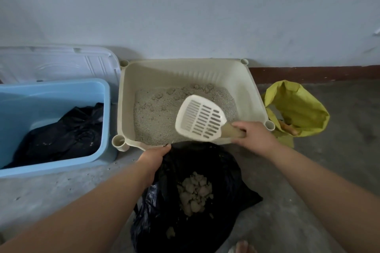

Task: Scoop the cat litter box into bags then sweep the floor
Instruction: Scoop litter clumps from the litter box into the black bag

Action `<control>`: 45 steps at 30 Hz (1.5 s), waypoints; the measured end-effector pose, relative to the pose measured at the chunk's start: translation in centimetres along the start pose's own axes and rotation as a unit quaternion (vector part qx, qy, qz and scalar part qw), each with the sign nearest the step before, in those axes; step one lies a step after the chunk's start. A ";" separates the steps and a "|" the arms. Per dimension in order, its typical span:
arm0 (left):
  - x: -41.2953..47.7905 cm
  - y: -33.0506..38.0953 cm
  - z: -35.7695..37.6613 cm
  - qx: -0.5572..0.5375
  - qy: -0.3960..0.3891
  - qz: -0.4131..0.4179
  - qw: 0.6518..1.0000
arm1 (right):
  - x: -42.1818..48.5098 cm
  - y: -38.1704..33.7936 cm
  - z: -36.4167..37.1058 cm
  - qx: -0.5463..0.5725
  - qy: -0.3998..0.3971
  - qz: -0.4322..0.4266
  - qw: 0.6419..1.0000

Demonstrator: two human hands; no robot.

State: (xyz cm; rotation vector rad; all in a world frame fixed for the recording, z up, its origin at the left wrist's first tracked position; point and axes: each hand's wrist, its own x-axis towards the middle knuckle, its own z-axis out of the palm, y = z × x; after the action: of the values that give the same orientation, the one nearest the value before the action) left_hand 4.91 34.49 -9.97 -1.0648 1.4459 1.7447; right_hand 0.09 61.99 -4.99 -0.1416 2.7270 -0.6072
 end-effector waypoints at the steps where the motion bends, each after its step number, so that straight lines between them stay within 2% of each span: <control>1: 0.1 0.0 -0.1 0.005 -0.006 -0.003 1.000 | 0.8 -0.4 -0.8 -0.015 0.003 0.027 1.000; 3: 0.3 0.0 -0.3 0.012 -0.007 0.003 1.000 | 2.7 -1.3 -2.3 -0.115 -0.002 0.081 0.990; 6: 0.7 0.3 -0.3 0.045 0.000 0.028 0.999 | 4.7 -2.9 -4.0 -0.249 -0.048 0.170 0.952; 9: 0.8 0.8 0.0 0.093 0.004 0.057 0.994 | 5.9 -3.7 -4.5 -0.307 -0.091 0.210 0.924; 11: 0.9 1.1 0.2 0.134 0.010 0.078 0.988 | 6.7 -4.2 -4.4 -0.310 -0.110 0.219 0.919; 15: 0.6 1.8 0.4 0.189 0.019 0.100 0.977 | 8.1 -5.0 -3.0 -0.276 -0.146 0.228 0.922; 24: 1.6 2.2 -1.2 0.257 0.029 0.099 0.961 | 10.7 -4.9 3.4 -0.122 -0.080 0.220 0.965; 28: 1.7 2.2 -1.3 0.264 0.022 0.099 0.959 | 11.6 -5.3 6.5 0.005 -0.056 0.235 0.970; 32: 1.8 2.3 -1.4 0.261 0.022 0.093 0.961 | 12.3 -6.5 9.6 0.189 0.022 0.279 0.941; 37: 1.7 2.3 -1.2 0.252 0.025 0.089 0.963 | 11.9 -6.6 10.5 0.237 0.079 0.290 0.924; 45: 1.2 2.3 -0.8 0.236 0.032 0.085 0.968 | 10.9 -5.6 10.0 0.232 0.127 0.246 0.932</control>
State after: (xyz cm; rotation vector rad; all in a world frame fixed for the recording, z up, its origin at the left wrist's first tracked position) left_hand 2.49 33.21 -9.96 -0.7642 1.9165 1.3749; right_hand -6.51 51.15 -14.46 0.7579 2.5972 -1.1420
